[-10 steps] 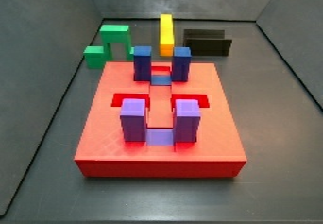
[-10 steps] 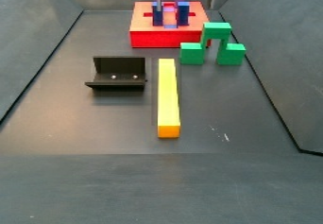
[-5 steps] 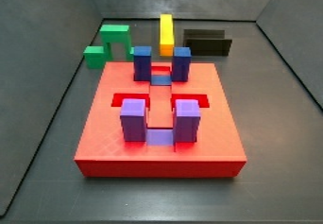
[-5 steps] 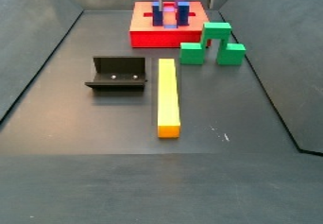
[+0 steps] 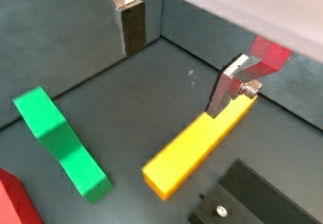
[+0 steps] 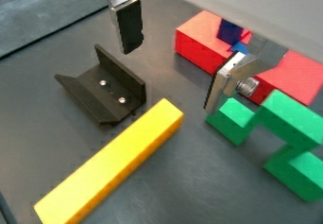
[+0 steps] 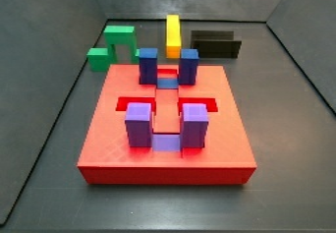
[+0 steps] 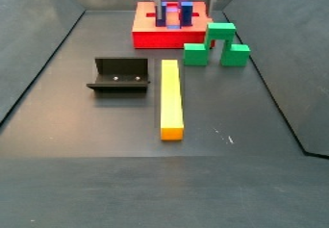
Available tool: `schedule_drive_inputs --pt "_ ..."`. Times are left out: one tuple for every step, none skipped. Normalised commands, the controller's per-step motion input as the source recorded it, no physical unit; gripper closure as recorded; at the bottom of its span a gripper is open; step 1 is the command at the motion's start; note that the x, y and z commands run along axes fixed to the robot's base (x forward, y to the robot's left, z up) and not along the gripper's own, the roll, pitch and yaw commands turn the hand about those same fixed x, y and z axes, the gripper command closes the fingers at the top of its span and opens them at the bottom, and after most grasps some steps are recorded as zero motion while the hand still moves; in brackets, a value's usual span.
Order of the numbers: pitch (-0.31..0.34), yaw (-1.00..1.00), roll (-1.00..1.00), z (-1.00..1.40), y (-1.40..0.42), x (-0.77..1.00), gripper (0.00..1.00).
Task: Pick up the yellow object. Move up. Move to above the board. Insert the yellow object.
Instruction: Pick up the yellow object.
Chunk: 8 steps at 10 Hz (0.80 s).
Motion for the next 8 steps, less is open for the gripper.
schedule_drive_inputs --pt "0.0 0.0 0.03 -0.21 0.12 0.29 0.0" --pt "0.0 0.0 0.0 -0.09 0.58 0.28 0.0" --pt "0.024 0.0 -0.06 0.05 0.86 0.2 0.0" --pt "0.019 0.0 -0.06 0.0 0.77 0.3 0.0" --pt "0.071 0.0 0.02 -0.22 0.33 0.54 0.0" --pt "0.049 0.0 0.11 -0.52 0.13 0.48 0.0" --pt "0.017 0.03 0.08 -0.56 0.21 0.29 0.0" --pt "0.0 0.08 0.05 -0.52 0.25 0.17 0.0"
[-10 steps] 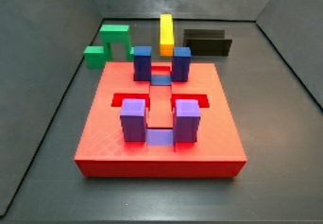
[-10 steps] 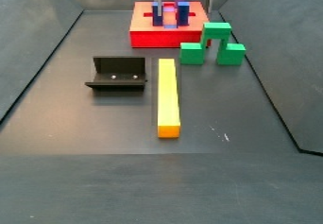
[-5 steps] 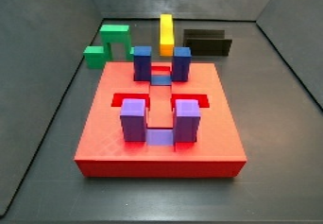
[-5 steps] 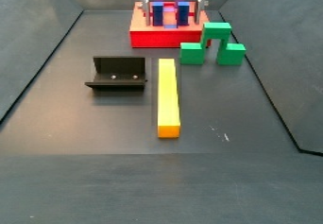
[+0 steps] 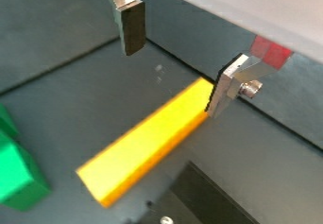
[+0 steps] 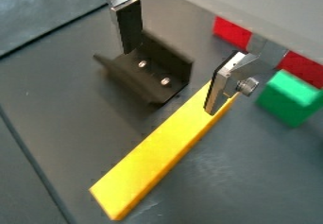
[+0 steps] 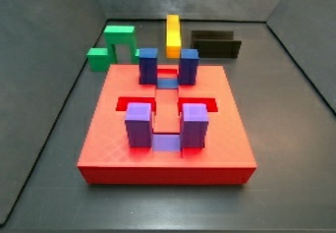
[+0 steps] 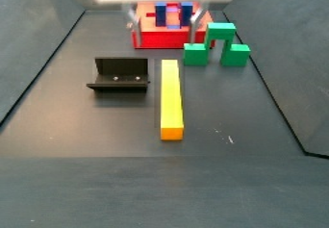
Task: Pick up the yellow object. Move up. Move to above the board. Insert the yellow object.
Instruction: Pick up the yellow object.
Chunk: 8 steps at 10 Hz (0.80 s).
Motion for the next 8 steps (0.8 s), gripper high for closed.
schedule_drive_inputs --pt "0.0 0.05 0.0 -0.41 0.43 0.0 0.0" --pt "-0.004 0.0 -0.04 -0.33 0.4 -0.11 0.0" --pt "-0.109 -0.05 -0.15 -0.28 0.26 -0.43 0.0" --pt "-0.196 -0.07 -0.21 -0.17 0.15 -0.42 0.0" --pt "-0.189 -0.13 -0.23 -0.18 0.07 -0.25 0.0" --pt "-0.214 -0.12 -0.35 -0.1 0.12 -0.11 0.0" --pt "-0.244 -0.12 -0.34 -0.1 0.04 -0.07 0.0" --pt "-0.213 -0.13 -0.23 -0.19 0.0 0.0 0.0"
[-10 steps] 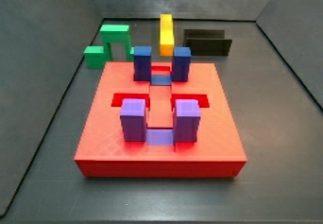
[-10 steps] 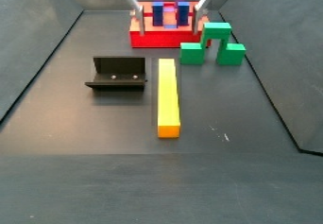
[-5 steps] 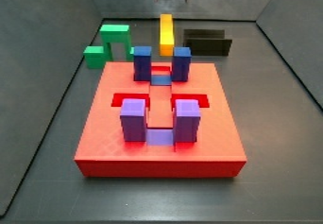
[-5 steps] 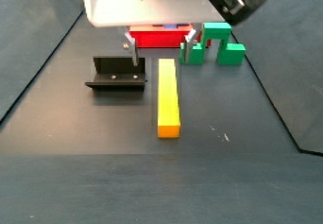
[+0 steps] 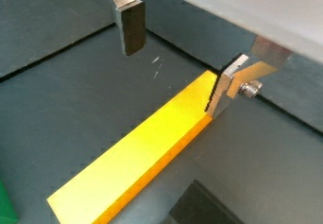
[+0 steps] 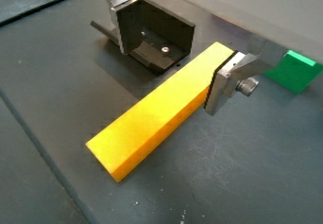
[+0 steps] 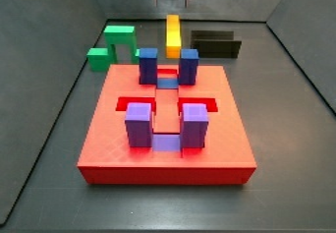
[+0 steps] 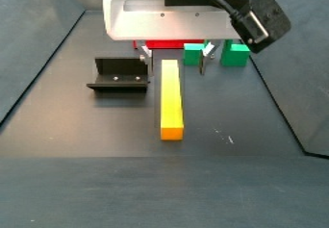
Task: Pick up the yellow object. Move up. Move to above the board. Insert the yellow object.
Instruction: Pick up the yellow object.
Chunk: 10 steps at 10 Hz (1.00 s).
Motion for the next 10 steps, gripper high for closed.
schedule_drive_inputs --pt "-0.114 -0.15 -0.06 -0.17 -0.03 0.23 0.0" --pt "-0.054 -0.13 -0.01 -0.32 -0.04 0.3 0.0" --pt "0.0 -0.11 0.0 -0.37 -0.03 0.3 0.0" --pt "0.0 -0.1 0.0 -0.42 -0.03 0.3 0.0" --pt "0.0 -0.09 0.0 -0.4 0.0 0.23 0.0" --pt "0.0 -0.1 0.0 -0.29 0.0 0.0 0.0" --pt "-0.036 -0.13 0.0 -0.02 -0.09 -0.4 0.0" --pt "-0.073 -0.12 -0.01 -0.07 -0.16 -0.31 0.0" --pt "-0.084 -0.1 -0.01 -0.18 -0.16 -0.12 0.0" --pt "-0.049 -0.06 0.0 -0.25 -0.09 -0.04 0.0"
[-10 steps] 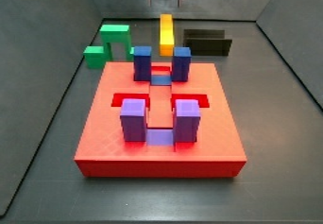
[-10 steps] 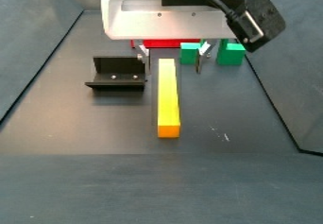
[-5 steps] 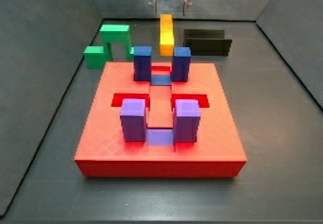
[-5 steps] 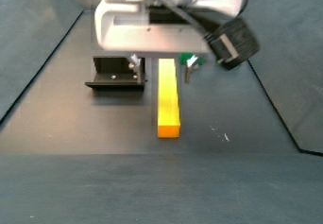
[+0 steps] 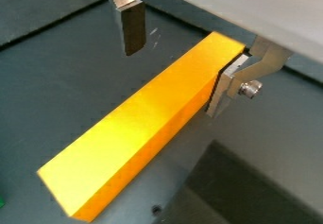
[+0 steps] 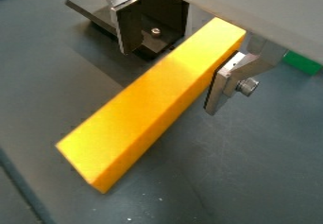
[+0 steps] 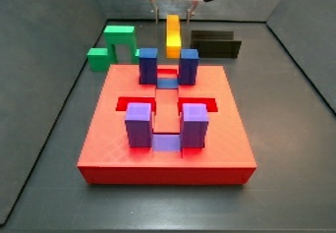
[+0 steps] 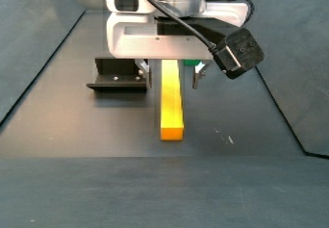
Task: Pick up the yellow object. Move up. Move to above the board. Insert the yellow object.
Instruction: Pick up the yellow object.
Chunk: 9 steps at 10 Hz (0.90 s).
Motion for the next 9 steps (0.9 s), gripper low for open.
schedule_drive_inputs --pt "0.0 0.0 0.0 -0.29 0.0 0.0 0.0" --pt "0.0 0.0 0.04 -0.33 0.0 0.0 0.0" --pt "0.01 0.0 0.06 -0.28 0.0 0.0 0.0" --pt "0.0 -0.01 0.02 -0.19 0.0 -0.11 0.0" --pt "0.0 -0.02 0.0 -0.13 0.0 -0.09 0.0" --pt "0.0 -0.03 0.0 -0.05 0.0 -0.09 0.0" --pt "-0.027 -0.03 0.0 -0.01 -0.05 -0.12 0.0" --pt "-0.037 0.0 0.0 -0.03 -0.05 -0.07 0.0" --pt "-0.021 0.0 0.0 -0.05 0.0 -0.02 0.0"
